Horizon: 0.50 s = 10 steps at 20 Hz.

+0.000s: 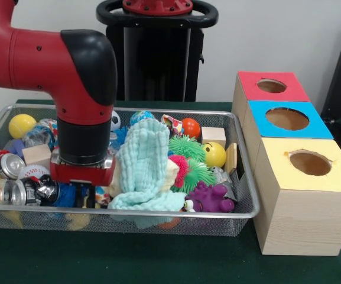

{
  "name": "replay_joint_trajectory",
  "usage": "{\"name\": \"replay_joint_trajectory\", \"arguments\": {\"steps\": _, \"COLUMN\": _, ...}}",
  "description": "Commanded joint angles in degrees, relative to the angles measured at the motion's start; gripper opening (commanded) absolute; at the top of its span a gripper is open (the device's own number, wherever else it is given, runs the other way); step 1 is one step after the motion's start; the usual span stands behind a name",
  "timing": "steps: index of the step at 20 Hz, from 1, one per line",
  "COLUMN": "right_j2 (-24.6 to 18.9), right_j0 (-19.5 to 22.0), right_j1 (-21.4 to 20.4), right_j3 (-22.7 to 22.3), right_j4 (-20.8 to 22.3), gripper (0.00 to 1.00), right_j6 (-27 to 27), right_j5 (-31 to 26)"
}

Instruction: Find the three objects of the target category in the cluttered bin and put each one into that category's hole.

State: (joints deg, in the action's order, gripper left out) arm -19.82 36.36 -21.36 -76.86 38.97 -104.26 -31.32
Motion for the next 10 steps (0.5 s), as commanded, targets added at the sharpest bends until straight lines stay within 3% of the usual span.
{"name": "replay_joint_trajectory", "arguments": {"steps": 1, "right_j2": -5.7, "right_j0": 2.2, "right_j1": -9.2, "right_j3": -9.3, "right_j4": -6.8, "gripper": 0.0, "right_j6": 2.5, "right_j5": -4.0}}
{"name": "replay_joint_trajectory", "arguments": {"steps": 5, "right_j2": -8.1, "right_j0": 3.7, "right_j1": -17.4, "right_j3": -16.1, "right_j4": -12.4, "gripper": 0.0, "right_j6": 2.8, "right_j5": -7.4}}
{"name": "replay_joint_trajectory", "arguments": {"steps": 10, "right_j2": -7.7, "right_j0": 2.9, "right_j1": -20.9, "right_j3": -18.2, "right_j4": -15.9, "gripper": 0.0, "right_j6": 2.2, "right_j5": -8.8}}
